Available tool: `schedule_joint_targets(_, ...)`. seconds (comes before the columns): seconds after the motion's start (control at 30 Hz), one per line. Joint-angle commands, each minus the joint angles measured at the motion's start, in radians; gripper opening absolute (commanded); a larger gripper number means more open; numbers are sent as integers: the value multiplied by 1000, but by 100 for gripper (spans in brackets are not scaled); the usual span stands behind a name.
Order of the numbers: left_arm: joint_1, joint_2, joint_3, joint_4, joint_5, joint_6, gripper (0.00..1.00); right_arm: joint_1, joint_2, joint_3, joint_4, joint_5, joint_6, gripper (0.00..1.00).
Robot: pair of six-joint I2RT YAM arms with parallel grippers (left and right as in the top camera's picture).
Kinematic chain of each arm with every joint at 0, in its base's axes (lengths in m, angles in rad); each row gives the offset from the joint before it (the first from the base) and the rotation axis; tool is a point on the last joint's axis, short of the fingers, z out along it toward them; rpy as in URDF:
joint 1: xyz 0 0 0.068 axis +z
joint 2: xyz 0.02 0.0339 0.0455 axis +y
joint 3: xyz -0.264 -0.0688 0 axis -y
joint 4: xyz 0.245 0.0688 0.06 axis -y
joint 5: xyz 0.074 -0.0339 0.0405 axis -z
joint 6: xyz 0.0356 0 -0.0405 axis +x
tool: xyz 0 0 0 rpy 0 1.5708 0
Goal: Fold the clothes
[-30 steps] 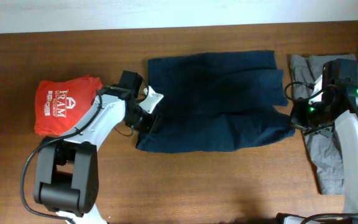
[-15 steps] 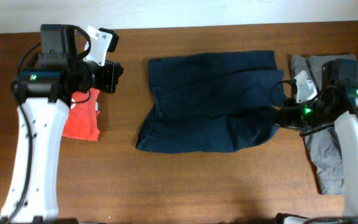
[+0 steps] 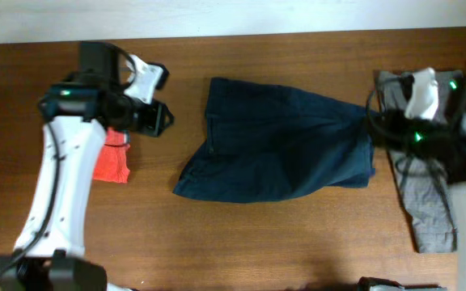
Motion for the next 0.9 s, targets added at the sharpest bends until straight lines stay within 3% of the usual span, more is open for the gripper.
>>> schedule_joint_targets(0.0, -37, 76, -82, 3, -12, 13, 26, 6, 181, 3, 66, 54, 43, 4)
schedule_joint_targets(0.17, -39, 142, -119, 2, -21, 13, 26, 3, 434, 3, 232, 57, 64, 6)
schedule_joint_targets(0.2, -39, 151, -122, -1, -24, 13, 26, 3, 467, 3, 244, 57, 64, 10)
schedule_joint_targets(0.3, -45, 165, -148, -1, -26, 13, 27, 3, 545, 3, 233, 58, 63, 40)
schedule_joint_targets(0.37, -51, 165, -169, -2, -26, 13, 27, 3, 554, 3, 215, 58, 47, 46)
schedule_joint_targets(0.6, -69, 166, -264, 9, -20, 13, 27, -34, 486, 4, 141, 57, 32, 51)
schedule_joint_targets(0.87, -79, 166, -392, 203, 15, -2, 27, -58, 374, 4, 29, 57, -82, 52)
